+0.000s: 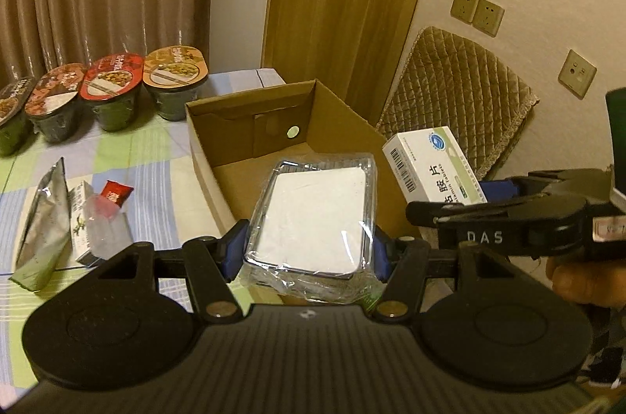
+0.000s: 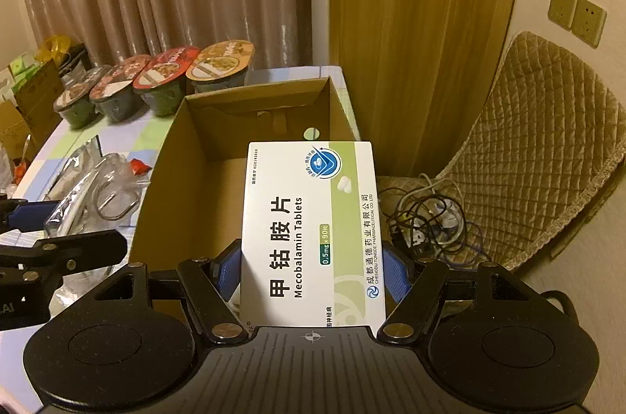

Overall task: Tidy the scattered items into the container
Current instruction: 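Carry the wrapped tray with the left tool while the right tool carries the Mecobalamin box to the cardboard box, then open the left tool into the cardboard box while the right tool drops the Mecobalamin box inside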

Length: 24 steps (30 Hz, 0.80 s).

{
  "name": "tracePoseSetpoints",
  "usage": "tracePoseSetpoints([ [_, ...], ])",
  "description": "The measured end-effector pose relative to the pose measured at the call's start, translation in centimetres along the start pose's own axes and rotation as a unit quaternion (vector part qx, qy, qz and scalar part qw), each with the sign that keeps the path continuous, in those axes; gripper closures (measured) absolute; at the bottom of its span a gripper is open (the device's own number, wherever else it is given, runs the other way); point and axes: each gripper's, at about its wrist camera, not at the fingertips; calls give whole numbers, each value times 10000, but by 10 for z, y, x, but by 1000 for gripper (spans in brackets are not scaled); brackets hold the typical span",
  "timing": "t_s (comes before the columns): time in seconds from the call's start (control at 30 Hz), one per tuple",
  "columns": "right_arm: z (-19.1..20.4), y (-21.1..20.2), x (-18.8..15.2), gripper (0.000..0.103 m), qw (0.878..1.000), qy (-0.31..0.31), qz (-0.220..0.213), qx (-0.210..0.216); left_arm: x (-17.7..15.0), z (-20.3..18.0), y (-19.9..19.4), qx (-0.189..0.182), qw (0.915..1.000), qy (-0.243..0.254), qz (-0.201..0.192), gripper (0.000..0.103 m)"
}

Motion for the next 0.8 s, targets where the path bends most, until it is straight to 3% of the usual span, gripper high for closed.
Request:
tracePoseSetpoints([
  [0.8,-12,29,4,30,9999,67,116,-50,5,5,44,-107,9996,-231,157,46],
])
Point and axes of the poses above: each gripper's, at about its wrist camera, not at the fingertips, and y roughly the way its jaws point, z to its left, x to its top, and after that the axes turned 10 degrees about y, right-handed
